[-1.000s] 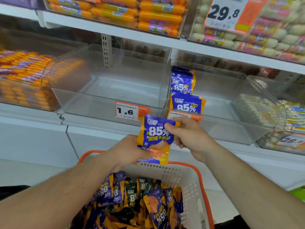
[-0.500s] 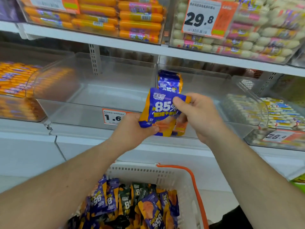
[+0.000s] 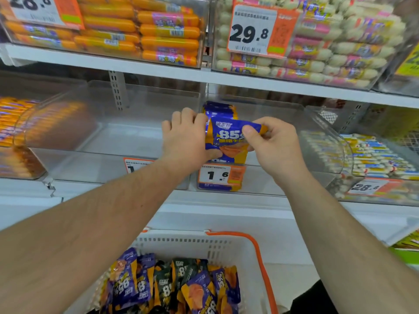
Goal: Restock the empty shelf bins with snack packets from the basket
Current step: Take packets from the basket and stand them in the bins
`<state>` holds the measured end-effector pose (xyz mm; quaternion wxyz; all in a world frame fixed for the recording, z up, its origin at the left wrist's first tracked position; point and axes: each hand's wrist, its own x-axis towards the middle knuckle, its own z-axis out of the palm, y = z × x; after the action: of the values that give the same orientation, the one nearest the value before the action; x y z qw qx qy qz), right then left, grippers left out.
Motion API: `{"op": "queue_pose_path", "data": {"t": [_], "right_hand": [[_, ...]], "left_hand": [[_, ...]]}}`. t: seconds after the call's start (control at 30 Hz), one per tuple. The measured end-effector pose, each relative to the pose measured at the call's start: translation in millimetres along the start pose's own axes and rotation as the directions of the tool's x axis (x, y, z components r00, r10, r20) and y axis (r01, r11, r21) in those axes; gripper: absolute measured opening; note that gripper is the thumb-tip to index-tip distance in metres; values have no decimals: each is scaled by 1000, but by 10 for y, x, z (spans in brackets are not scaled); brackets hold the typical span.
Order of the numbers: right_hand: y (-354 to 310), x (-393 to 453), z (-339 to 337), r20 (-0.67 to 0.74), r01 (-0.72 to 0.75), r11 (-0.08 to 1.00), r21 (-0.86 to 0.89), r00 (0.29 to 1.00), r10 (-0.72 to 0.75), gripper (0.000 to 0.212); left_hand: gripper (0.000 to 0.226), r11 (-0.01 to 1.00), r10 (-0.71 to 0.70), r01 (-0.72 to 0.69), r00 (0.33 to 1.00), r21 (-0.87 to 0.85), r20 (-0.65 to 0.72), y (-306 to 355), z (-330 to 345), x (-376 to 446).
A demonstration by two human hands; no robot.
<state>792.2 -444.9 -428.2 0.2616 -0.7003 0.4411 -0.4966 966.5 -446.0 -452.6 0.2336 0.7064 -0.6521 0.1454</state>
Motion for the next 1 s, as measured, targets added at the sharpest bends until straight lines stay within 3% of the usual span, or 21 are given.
{"op": "queue_pose_path", "data": {"t": [0.2,0.37,0.53,0.63,0.7,0.77,0.83,0.9,1.0], "right_hand": [[212,29,184,100,-111,957,-267,985,142,33],[359,77,313,130,-200,839,-507,944,304,38],[369,94,262,117,-189,769,-610,939,323,34],[403,34,294,42,-157,770,-619,972,232,27],[418,-33,335,-68,-80,779,-622,997,48,16],[406,-138,382,-145,45,785,-618,975,-170,19],[353,-252,483,-144,239,770,-591,909,-392,23],[329,-449,686,-64,430,747,-507,846,-530,20],[461,-829,1029,132,486,818,-306,873,-469,16]], "left_hand": [[94,973,-34,33,999,-229,-3,-166,35,-334],[89,970,-38,26,998,-241,-43,-276,133,-695],[80,970,-8,-7,998,-244,-58,-324,165,-839],[73,962,55,-62,998,-264,-37,-367,127,-941],[70,950,71,-51,996,-307,54,-441,108,-1033],[64,936,106,-41,980,-351,168,-512,67,-1119],[56,928,134,6,927,-373,349,-569,28,-1180],[50,930,148,88,798,-357,584,-631,29,-1248],[49,950,183,98,596,-296,782,-713,95,-1346]]}}
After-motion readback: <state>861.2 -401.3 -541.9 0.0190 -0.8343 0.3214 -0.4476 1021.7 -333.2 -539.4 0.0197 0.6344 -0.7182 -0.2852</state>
